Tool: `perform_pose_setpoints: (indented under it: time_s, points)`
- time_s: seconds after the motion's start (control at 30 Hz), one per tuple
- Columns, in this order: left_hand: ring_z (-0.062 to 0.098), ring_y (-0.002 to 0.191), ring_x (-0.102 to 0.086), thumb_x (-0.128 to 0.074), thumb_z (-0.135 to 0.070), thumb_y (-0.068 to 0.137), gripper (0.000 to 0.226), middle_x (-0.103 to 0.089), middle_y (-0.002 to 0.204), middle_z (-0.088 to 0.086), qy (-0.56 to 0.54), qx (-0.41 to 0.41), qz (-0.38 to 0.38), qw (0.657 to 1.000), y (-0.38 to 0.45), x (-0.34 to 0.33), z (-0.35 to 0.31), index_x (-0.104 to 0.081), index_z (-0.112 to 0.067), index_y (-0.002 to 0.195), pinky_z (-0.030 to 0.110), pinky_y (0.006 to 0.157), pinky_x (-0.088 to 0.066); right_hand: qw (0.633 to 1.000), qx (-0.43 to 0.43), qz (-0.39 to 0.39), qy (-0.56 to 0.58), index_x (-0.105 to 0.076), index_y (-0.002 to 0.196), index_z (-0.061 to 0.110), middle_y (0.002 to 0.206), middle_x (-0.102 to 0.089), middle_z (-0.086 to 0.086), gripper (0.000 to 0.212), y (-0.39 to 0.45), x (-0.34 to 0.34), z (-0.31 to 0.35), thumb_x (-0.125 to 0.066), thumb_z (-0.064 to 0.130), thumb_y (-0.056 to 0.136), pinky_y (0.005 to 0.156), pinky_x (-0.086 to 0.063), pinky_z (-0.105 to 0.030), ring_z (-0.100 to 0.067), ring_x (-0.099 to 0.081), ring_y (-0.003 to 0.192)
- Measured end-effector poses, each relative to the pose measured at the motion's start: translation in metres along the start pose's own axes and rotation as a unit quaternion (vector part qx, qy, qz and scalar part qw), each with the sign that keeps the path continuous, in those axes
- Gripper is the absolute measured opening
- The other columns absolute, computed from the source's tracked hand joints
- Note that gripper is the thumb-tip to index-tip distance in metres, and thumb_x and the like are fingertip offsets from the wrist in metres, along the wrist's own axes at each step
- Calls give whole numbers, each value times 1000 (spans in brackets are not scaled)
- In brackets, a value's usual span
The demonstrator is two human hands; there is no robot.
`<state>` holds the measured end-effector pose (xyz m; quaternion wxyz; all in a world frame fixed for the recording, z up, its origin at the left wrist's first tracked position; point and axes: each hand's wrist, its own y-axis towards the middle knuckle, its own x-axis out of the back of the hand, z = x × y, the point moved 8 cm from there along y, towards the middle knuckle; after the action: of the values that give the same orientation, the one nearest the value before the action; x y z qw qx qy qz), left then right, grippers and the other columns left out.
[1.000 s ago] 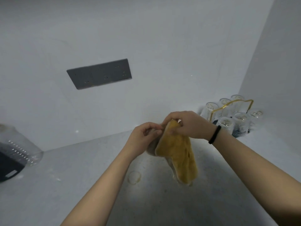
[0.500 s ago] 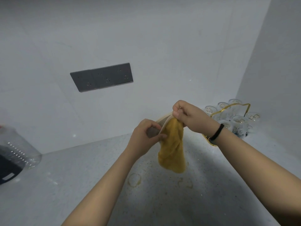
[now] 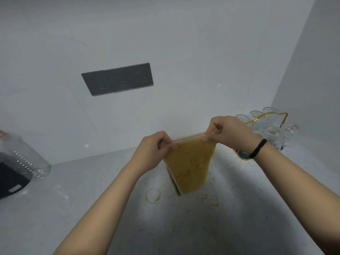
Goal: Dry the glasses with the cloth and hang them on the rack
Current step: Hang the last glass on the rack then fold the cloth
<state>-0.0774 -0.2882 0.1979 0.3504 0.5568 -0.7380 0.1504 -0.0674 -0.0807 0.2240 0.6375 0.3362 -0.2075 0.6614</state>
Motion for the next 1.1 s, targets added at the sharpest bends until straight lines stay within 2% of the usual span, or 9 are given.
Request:
perform_pose_setpoints:
  time_s: [0.1, 0.17, 0.3, 0.47, 0.63, 0.77, 0.93, 1.03, 1.1]
  points:
    - [1, 58, -48, -72, -28, 87, 20, -59, 67, -9, 6, -10, 13, 1000, -9, 2, 1, -58, -32, 73, 13, 56, -38, 995, -12, 52, 88, -62, 80, 21, 73, -66, -13, 21, -7, -9, -4, -81, 18, 70, 60, -54, -24, -17, -63, 63]
    - [-3, 58, -50, -74, -25, 85, 20, -59, 62, -15, -4, -1, 37, 999, -13, 1, 6, -60, -32, 72, 10, 56, -39, 988, -13, 116, 100, -66, 90, 22, 70, -65, -6, 23, -12, -20, -5, -79, 16, 72, 59, -53, -18, -10, -64, 59]
    - [-10, 57, -54, -76, -14, 83, 16, -60, 55, -25, -58, 44, 91, 993, -9, -6, 24, -64, -23, 77, 6, 58, -41, 969, -39, 198, 143, -70, 90, 12, 79, -71, -8, 17, -8, -43, -15, -75, 16, 75, 57, -55, -19, -12, -68, 65]
    - [4, 82, -66, -75, -18, 85, 16, -71, 78, -12, -66, 106, 119, 985, 19, -35, 73, -71, -22, 100, 20, 81, -50, 971, -85, 197, 103, -66, 87, 15, 83, -68, -12, 15, 26, -83, -61, -73, 25, 78, 54, -55, -20, -19, -67, 67]
    - [13, 79, -63, -73, -24, 87, 21, -71, 92, 3, -29, 185, 113, 976, 35, -93, 139, -75, -11, 104, 18, 67, -44, 980, -106, 171, -13, -67, 88, 11, 79, -61, 0, 20, 51, -138, -120, -70, 30, 82, 57, -42, -15, -17, -57, 74]
    - [14, 86, -64, -72, -24, 88, 20, -70, 94, 2, -41, 218, 100, 970, 19, -118, 165, -75, -11, 103, 22, 76, -48, 975, -125, 185, 11, -63, 87, 17, 81, -59, 5, 16, 36, -166, -147, -69, 31, 82, 64, -40, -17, -13, -55, 79]
    - [8, 85, -62, -69, -28, 90, 15, -68, 90, -7, 12, 215, 221, 951, -49, -161, 174, -74, -18, 101, 24, 81, -53, 913, -114, 387, -55, -65, 90, 21, 78, -57, 12, 17, -34, -208, -153, -66, 36, 83, 62, -38, -12, 0, -50, 70]
    - [10, 99, -60, -62, -28, 95, 23, -69, 113, 0, 22, 196, 229, 953, -83, -188, 186, -72, -16, 112, 26, 92, -50, 890, -114, 424, -121, -64, 114, 22, 115, -62, 6, 35, -67, -236, -164, -58, 44, 88, 89, -43, -20, -9, -55, 104]
    - [20, 128, -47, -53, -29, 99, 33, -56, 138, 4, 81, 138, 186, 969, -92, -203, 193, -63, -16, 127, 36, 110, -34, 910, -49, 375, -173, -42, 139, 22, 151, -34, 0, 53, -73, -257, -166, -40, 50, 94, 113, -24, -34, -19, -28, 140]
